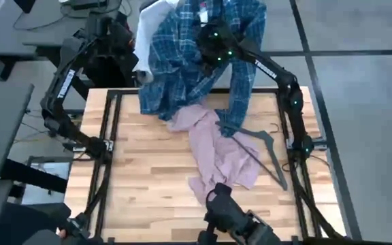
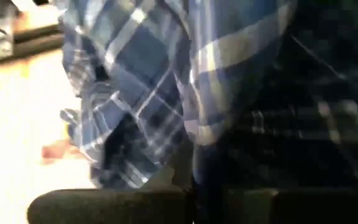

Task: Hang clothes
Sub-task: Hang the blue long sleeve on the hanger rack

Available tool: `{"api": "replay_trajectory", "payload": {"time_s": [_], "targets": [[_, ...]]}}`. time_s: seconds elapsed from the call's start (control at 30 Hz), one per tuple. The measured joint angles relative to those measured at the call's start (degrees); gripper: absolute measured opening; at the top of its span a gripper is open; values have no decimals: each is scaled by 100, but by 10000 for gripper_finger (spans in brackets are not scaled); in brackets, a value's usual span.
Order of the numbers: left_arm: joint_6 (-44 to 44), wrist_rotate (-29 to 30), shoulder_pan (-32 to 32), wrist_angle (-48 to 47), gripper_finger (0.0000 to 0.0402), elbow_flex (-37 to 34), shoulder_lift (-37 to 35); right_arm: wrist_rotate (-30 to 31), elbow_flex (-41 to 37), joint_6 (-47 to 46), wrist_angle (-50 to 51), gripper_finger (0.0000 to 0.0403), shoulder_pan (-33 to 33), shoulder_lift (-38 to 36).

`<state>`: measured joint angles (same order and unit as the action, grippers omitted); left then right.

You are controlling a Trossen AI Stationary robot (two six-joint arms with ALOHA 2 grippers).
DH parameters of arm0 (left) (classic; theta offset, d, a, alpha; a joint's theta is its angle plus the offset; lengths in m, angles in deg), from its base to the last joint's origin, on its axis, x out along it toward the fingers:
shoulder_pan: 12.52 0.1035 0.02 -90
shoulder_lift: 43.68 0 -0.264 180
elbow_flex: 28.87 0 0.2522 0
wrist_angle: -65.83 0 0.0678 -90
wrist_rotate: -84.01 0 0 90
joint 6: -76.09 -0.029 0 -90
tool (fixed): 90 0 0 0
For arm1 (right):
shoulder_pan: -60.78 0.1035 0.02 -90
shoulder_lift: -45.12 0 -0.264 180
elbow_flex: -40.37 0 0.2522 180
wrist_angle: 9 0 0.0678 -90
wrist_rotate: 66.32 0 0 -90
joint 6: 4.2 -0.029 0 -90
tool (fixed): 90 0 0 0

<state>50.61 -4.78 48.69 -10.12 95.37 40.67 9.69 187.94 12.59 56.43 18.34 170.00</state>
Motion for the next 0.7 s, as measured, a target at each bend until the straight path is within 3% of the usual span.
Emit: {"api": "replay_trajectory", "payload": {"time_s": [0.37,0.53,0.7], "targets": [[213,0,0,281,141,-2,0,25,-14,-472,-381,8,23,0],[732,-26,10,719,141,-2,30,-17,-14,-473,-386,57,77,-9],[1537,-669,26,907,155,-1,396,-40,-14,-473,-390,111,86,-22]]}}
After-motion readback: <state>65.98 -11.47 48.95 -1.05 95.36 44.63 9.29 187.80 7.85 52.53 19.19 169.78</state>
